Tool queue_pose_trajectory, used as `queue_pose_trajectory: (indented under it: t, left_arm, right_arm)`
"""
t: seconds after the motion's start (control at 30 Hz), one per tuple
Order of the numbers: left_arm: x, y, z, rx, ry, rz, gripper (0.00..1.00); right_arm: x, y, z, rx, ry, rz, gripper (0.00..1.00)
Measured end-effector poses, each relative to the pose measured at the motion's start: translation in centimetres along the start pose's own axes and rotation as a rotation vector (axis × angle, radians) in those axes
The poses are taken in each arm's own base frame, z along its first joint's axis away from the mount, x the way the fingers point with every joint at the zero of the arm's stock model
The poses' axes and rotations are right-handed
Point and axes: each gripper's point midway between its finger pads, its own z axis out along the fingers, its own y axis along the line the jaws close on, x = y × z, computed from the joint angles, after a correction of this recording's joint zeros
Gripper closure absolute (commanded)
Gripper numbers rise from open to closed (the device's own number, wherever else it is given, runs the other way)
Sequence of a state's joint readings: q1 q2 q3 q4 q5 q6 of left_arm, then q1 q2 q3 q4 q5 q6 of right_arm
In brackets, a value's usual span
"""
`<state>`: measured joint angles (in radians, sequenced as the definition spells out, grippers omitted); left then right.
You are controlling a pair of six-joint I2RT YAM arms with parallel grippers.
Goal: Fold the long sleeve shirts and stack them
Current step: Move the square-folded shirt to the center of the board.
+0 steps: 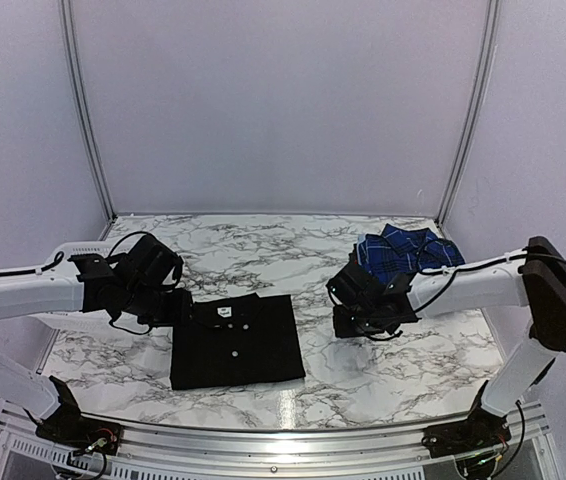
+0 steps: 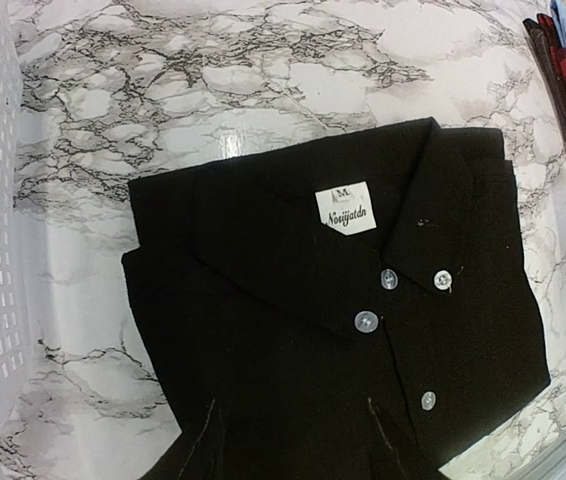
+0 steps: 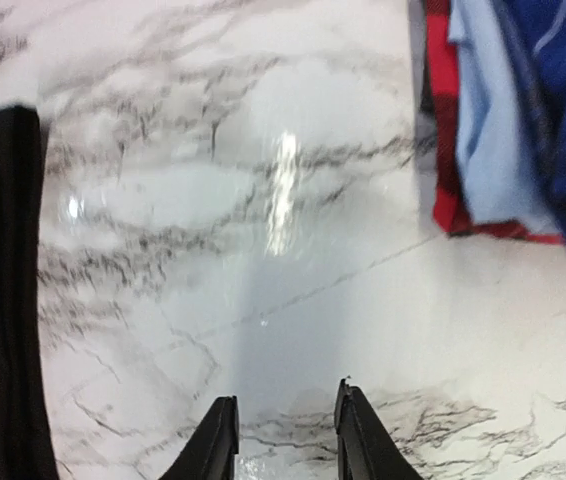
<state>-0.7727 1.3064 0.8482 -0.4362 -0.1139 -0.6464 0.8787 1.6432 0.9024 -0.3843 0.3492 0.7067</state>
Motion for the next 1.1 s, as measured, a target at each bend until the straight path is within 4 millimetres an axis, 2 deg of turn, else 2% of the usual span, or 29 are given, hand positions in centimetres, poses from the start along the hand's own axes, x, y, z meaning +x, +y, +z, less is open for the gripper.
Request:
queue_pose_trajectory:
  t: [0.13,0.23,0.4,0.53,0.6,0.7,0.8,0.87,0.97,1.03,1.1]
  left_arm:
    - [0.2,0.2,0.1,-0.004,0.003,-0.005,0.47]
    - [0.8,0.9,0.4,-0.017,0.014,-0.022,0.44]
    - [2.1,2.9,0.9,-0.056,0.035,-0.055,0.42]
    - [2.4,3.4,1.1,-0.068,0.041,-0.068,0.42]
    - [2.4,3.4,1.1,-0.068,0.040,-0.068,0.42]
    - [2.4,3.3,1.1,-0.067,0.040,-0.068,0.42]
    - [2.4,3.3,1.1,-0.067,0.040,-0.068,0.42]
    - [2.4,3.3,1.1,-0.067,0.040,-0.067,0.42]
    - [2.4,3.4,1.1,-0.067,0.039,-0.068,0.42]
    - [2.4,3.4,1.1,-0.068,0.039,-0.069,0.42]
    - [2.3,3.4,1.1,-0.068,0.038,-0.069,0.42]
  right_arm:
    - [-4.8,-0.1,-1.0,0.006,-0.083,0.016,0.54]
    - [-7.2,0.0,-1.7,-0.011,-0.117,0.008,0.48]
    - [-8.3,0.1,-2.0,-0.027,-0.126,-0.028,0.43]
    - [-9.6,-1.7,-1.9,0.009,-0.126,-0.031,0.38]
    - [-11.7,-3.5,-2.3,0.036,-0.152,-0.004,0.36]
    - [-16.1,-7.2,-3.5,0.079,-0.231,0.065,0.33]
    - [-21.2,-12.8,-4.7,0.132,-0.330,0.166,0.30]
    - [-23.7,-16.3,-4.7,0.162,-0.373,0.218,0.27]
    - [-27.1,-21.1,-3.3,0.186,-0.419,0.281,0.23]
    - [-28.9,-24.4,-1.2,0.187,-0.418,0.319,0.23]
    - [-30.4,-26.8,1.0,0.182,-0.407,0.347,0.22]
